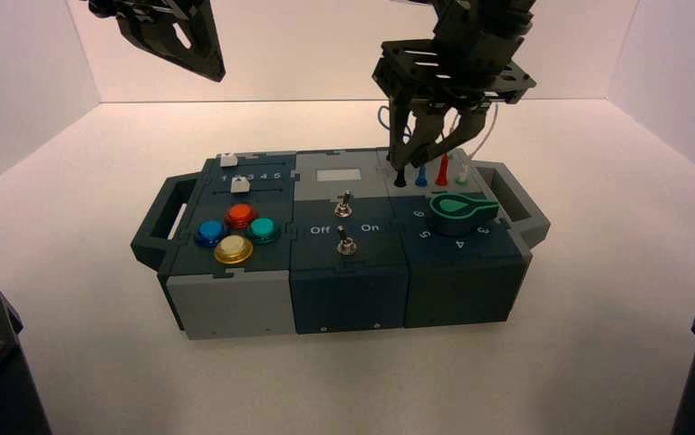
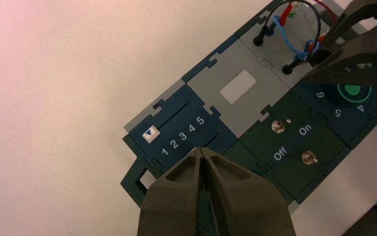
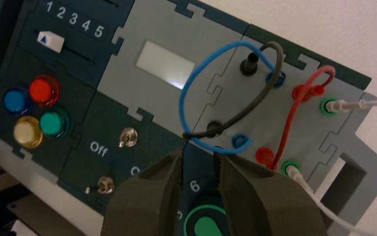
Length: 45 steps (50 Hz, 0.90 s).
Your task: Pull the black wire.
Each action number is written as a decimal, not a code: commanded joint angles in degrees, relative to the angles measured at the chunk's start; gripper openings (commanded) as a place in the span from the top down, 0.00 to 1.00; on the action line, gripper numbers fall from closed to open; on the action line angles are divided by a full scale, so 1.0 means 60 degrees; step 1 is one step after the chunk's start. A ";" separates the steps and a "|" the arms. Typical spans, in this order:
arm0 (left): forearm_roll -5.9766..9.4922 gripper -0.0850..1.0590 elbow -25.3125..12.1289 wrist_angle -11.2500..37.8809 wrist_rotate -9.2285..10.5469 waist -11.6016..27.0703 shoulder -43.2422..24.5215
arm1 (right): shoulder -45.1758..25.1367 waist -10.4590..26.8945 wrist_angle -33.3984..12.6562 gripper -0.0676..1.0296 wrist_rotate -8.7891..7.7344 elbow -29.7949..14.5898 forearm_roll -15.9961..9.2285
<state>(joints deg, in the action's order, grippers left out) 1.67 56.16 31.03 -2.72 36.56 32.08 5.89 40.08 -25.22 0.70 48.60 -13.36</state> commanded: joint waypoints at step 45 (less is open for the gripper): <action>0.0073 0.95 0.0015 0.0088 -0.0059 0.0879 0.0190 | -0.0908 -0.0527 0.0703 0.62 -0.0015 -0.0615 0.0176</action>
<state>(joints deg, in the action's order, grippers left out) 2.11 56.95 31.82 -2.72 41.66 32.70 0.26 38.14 -21.71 0.79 46.49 -12.57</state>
